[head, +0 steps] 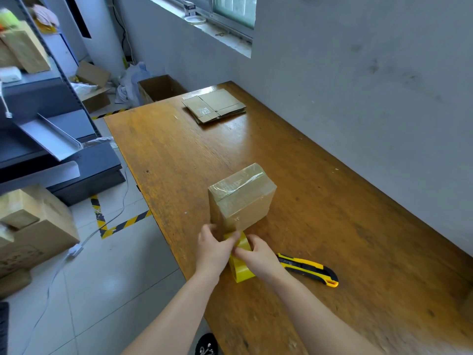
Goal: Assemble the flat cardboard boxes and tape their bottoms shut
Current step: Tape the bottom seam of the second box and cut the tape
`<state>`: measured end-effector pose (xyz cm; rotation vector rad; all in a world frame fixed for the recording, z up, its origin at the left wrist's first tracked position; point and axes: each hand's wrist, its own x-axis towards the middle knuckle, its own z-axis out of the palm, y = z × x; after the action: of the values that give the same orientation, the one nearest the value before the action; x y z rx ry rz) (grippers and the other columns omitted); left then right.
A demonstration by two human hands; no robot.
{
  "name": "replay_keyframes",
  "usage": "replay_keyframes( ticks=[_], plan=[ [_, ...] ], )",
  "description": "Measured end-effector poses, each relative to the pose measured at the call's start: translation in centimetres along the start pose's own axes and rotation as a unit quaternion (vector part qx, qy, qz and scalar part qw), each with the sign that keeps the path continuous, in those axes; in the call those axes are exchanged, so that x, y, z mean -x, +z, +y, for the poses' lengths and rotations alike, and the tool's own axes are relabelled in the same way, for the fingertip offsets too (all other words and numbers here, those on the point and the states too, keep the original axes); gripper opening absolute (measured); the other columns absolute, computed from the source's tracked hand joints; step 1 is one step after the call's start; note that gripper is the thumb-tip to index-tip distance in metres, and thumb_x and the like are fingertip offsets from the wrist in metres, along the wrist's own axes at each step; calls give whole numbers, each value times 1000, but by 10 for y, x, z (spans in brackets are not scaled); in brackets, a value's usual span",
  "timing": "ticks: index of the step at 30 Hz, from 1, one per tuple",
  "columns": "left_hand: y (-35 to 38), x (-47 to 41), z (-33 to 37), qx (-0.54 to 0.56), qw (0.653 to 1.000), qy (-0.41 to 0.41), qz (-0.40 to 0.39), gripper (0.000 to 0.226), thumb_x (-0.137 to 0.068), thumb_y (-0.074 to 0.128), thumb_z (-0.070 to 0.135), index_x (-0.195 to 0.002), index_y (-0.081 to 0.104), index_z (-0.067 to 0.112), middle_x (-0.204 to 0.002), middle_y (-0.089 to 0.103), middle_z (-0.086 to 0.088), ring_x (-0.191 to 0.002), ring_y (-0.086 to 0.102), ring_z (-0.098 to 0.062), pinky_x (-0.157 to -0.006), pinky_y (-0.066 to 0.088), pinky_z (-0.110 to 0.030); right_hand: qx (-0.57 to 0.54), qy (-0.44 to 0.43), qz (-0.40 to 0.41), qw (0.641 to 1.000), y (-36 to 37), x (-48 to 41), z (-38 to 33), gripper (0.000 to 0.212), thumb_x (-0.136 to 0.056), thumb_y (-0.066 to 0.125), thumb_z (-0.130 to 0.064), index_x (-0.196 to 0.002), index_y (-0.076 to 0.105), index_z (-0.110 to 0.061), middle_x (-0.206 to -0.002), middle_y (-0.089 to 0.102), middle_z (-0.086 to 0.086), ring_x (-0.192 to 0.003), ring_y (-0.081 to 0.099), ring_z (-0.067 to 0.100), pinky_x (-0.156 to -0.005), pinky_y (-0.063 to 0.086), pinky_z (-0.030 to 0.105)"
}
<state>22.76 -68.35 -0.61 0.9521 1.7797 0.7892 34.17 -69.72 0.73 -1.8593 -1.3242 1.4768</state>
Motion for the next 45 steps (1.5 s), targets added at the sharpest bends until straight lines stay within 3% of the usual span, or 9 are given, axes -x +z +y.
replay_keyframes(
  ticks=[4,8,14,17,21,25,28,32,45],
  plan=[
    [3,-6,1,149,981,-112,-57,28,-85,76,21,-104,56,18,-112,62,-10,-93,64,-27,-65,57,-39,23,-33,13,999,-8,-2,3,19,-86,59,-28,-101,66,-19,-97,67,-3,-93,62,17,-76,49,31],
    [-1,-4,7,202,966,-138,-82,21,-87,72,16,-102,57,18,-112,63,-12,-100,65,-32,-80,58,-48,246,-18,166,955,-37,-8,28,40,-88,53,-31,-127,60,-22,-125,58,1,-116,53,19,-97,47,38],
    [-1,-1,9,244,954,-157,-71,12,-91,66,10,-94,58,17,-113,63,-12,-103,62,-32,-91,53,-52,468,52,125,873,-56,-7,80,43,-92,51,-14,-132,51,-28,-126,51,0,-119,47,22,-99,40,35],
    [-1,1,15,264,947,-167,-78,11,-92,62,4,-94,57,14,-109,62,-13,-96,62,-29,-84,55,-47,456,17,160,875,-56,-3,81,29,-92,57,-19,-119,50,-29,-115,58,-3,-107,53,19,-91,43,32],
    [-3,-1,15,268,945,-166,-87,13,-93,60,1,-91,56,13,-107,62,-14,-95,62,-30,-79,55,-46,309,-82,190,928,-54,5,69,22,-93,62,-23,-107,46,-25,-100,60,-8,-81,58,14,-66,50,28],
    [-3,-2,12,260,951,-149,-80,10,-95,59,4,-90,57,14,-104,64,-15,-91,63,-30,-73,55,-43,322,-285,244,869,-47,3,40,17,-90,66,-27,-104,59,-21,-84,62,-4,-59,56,18,-47,45,33],
    [-3,-1,11,243,959,-131,-73,6,-96,59,10,-91,59,14,-101,65,-14,-90,63,-29,-77,54,-44,396,-347,277,804,-45,-3,14,18,-87,66,-42,-86,64,-24,-66,55,-8,-51,50,17,-47,37,30],
    [-5,-2,9,219,966,-117,-69,4,-95,61,13,-92,61,15,-104,66,-13,-99,64,-33,-81,55,-46,477,-364,290,746,-46,-8,-9,16,-79,78,-34,-76,66,-23,-60,51,-5,-52,48,20,-53,33,30],
    [-9,-4,11,173,979,-95,-47,9,-90,65,15,-83,62,20,-101,65,-12,-103,59,-39,-94,49,-56,641,-275,242,674,-33,-18,-49,25,-62,89,-27,-55,65,-24,-53,54,-3,-47,52,20,-55,25,28]
  ],
)
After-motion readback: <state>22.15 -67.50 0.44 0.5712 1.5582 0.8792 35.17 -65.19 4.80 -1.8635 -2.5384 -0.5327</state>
